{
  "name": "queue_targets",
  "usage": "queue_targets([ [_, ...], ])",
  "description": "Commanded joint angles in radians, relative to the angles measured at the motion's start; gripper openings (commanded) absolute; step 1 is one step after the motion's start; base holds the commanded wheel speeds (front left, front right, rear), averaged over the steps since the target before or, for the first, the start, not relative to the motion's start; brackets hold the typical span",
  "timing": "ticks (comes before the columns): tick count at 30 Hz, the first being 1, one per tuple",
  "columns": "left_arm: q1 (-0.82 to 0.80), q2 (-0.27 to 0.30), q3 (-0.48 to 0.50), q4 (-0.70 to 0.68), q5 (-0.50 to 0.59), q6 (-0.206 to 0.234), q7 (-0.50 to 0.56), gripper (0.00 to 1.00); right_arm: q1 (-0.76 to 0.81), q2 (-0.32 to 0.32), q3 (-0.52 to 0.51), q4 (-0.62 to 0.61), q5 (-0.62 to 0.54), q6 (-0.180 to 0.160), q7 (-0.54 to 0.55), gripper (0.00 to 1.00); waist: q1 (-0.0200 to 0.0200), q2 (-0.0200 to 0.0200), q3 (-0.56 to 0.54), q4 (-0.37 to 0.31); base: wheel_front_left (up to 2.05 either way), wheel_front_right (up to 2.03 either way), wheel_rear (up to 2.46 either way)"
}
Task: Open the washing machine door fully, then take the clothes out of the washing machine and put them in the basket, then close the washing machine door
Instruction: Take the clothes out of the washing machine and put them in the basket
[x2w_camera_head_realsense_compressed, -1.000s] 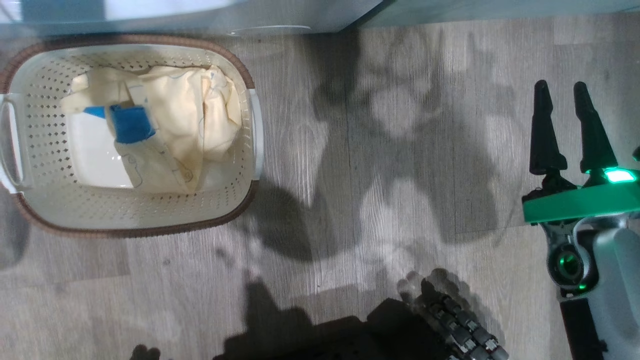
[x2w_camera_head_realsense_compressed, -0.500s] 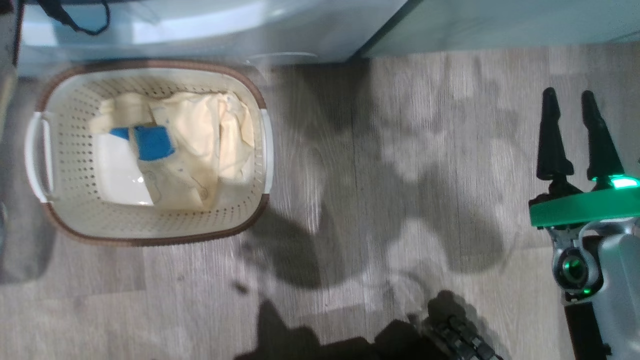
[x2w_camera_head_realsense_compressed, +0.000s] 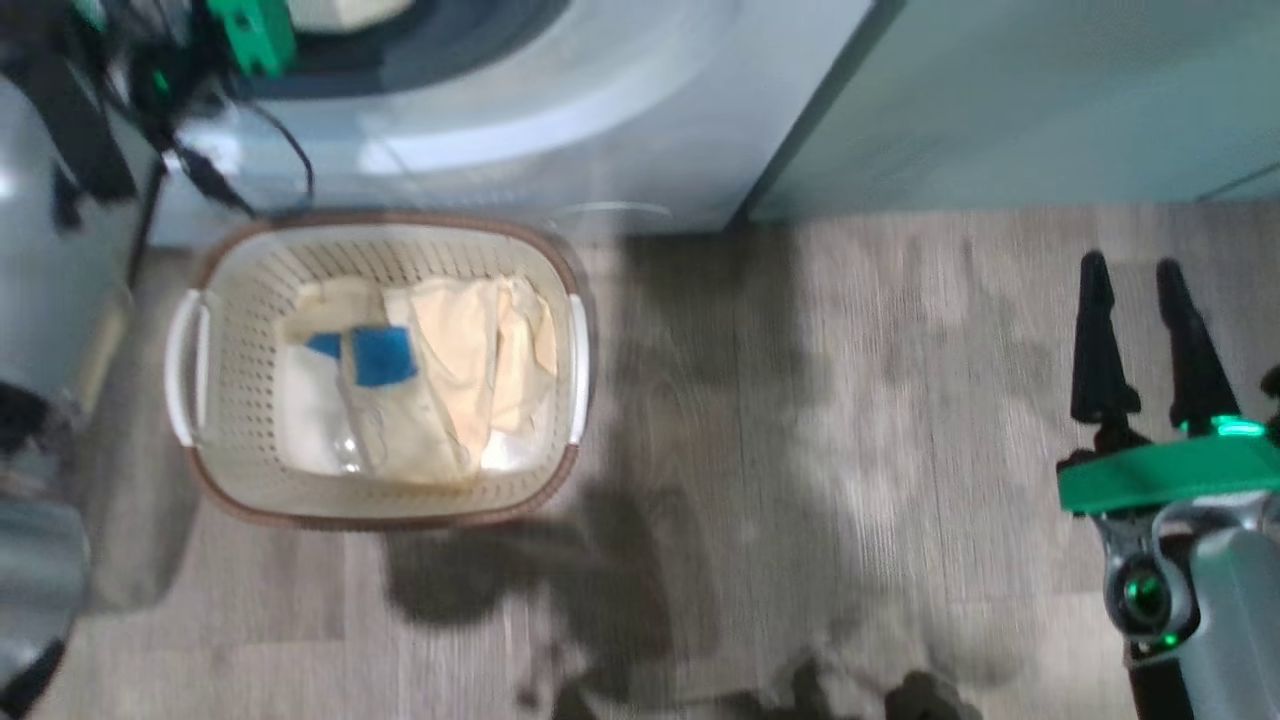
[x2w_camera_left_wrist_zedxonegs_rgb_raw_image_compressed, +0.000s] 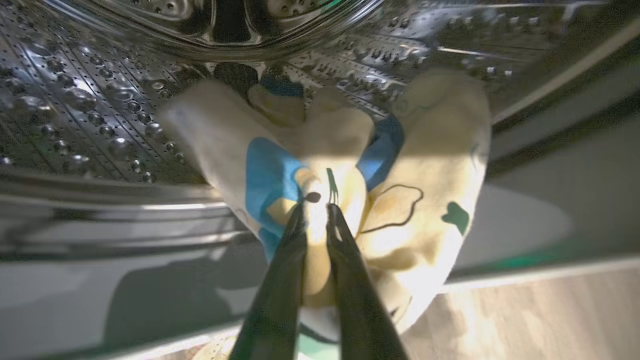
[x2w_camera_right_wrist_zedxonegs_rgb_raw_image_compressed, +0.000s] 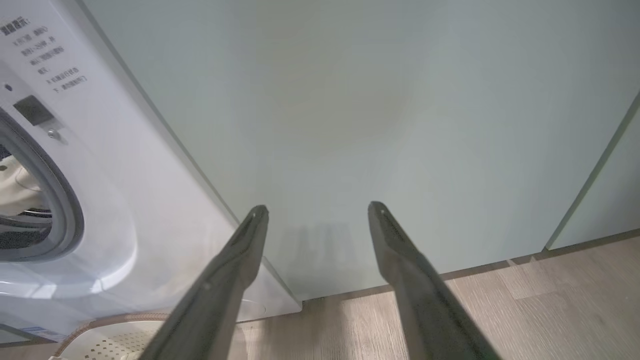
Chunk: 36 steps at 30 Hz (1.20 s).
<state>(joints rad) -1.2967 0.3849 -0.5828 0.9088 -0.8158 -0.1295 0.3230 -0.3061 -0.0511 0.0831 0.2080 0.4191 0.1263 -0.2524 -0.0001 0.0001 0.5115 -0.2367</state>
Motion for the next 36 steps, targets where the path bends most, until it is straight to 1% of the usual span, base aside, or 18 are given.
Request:
queue_targets([
  [1, -0.013, 0.047, 0.021, -0.036, -0.006, -0.001, -0.012, 0.00, 0.025, 0.001, 0.008, -0.022, -0.007, 0.004, -0.009, 1.00, 0.0001, -0.0001, -0.045, 0.018, 0.00, 0.00, 0.00],
  [5, 0.100, 0.042, 0.012, -0.079, -0.022, 0.000, -0.067, 0.00, 0.058, -0.001, 0.002, -0.014, -0.011, 0.004, -0.009, 1.00, 0.0001, -0.0001, -0.109, 0.033, 0.00, 0.00, 0.00],
  [8, 0.188, 0.039, 0.006, -0.120, -0.019, 0.018, -0.115, 0.00, 0.082, -0.006, 0.003, -0.009, -0.013, 0.004, -0.009, 1.00, 0.0001, -0.0001, -0.155, 0.042, 0.00, 0.00, 0.00],
  [12, 0.316, 0.032, -0.012, -0.206, -0.004, 0.063, -0.170, 0.00, 0.113, -0.013, 0.001, -0.003, -0.012, 0.004, -0.009, 1.00, 0.0001, -0.0001, -0.210, 0.056, 0.00, 0.00, 0.00],
  [15, 0.410, 0.032, -0.038, -0.282, 0.025, 0.115, -0.202, 0.00, 0.134, -0.020, -0.001, 0.001, -0.012, 0.004, -0.009, 1.00, 0.0001, -0.0001, -0.247, 0.068, 0.00, 0.00, 0.00],
  [19, 0.538, 0.024, -0.060, -0.378, 0.038, 0.184, -0.230, 0.00, 0.167, -0.027, -0.003, 0.004, -0.012, 0.004, -0.009, 1.00, 0.0001, -0.0001, -0.291, 0.082, 0.00, 0.00, 0.00],
  [22, 0.615, 0.026, -0.064, -0.424, 0.034, 0.221, -0.243, 0.00, 0.180, -0.032, 0.000, 0.003, -0.011, 0.004, -0.009, 1.00, 0.0001, -0.0001, -0.307, 0.088, 0.00, 0.00, 0.00],
  [25, 0.670, 0.031, -0.068, -0.436, 0.039, 0.253, -0.261, 0.00, 0.187, -0.036, 0.004, 0.003, -0.010, 0.004, -0.009, 1.00, 0.0001, -0.0001, -0.319, 0.091, 0.00, 0.00, 0.00],
  [29, 0.724, 0.022, -0.069, -0.414, 0.027, 0.269, -0.279, 0.00, 0.190, -0.042, 0.010, 0.004, -0.007, 0.004, -0.009, 1.00, 0.0001, -0.0001, -0.327, 0.089, 0.00, 0.00, 0.00],
  [33, 0.758, 0.004, -0.079, -0.351, 0.020, 0.262, -0.296, 0.00, 0.190, -0.048, 0.018, 0.004, -0.003, 0.004, -0.009, 1.00, 0.0001, -0.0001, -0.329, 0.084, 0.00, 0.00, 0.00],
  [36, 0.770, -0.017, -0.093, -0.279, 0.015, 0.246, -0.298, 0.00, 0.190, -0.053, 0.021, 0.001, -0.002, 0.004, -0.009, 1.00, 0.0001, -0.0001, -0.323, 0.078, 0.00, 0.00, 0.00],
])
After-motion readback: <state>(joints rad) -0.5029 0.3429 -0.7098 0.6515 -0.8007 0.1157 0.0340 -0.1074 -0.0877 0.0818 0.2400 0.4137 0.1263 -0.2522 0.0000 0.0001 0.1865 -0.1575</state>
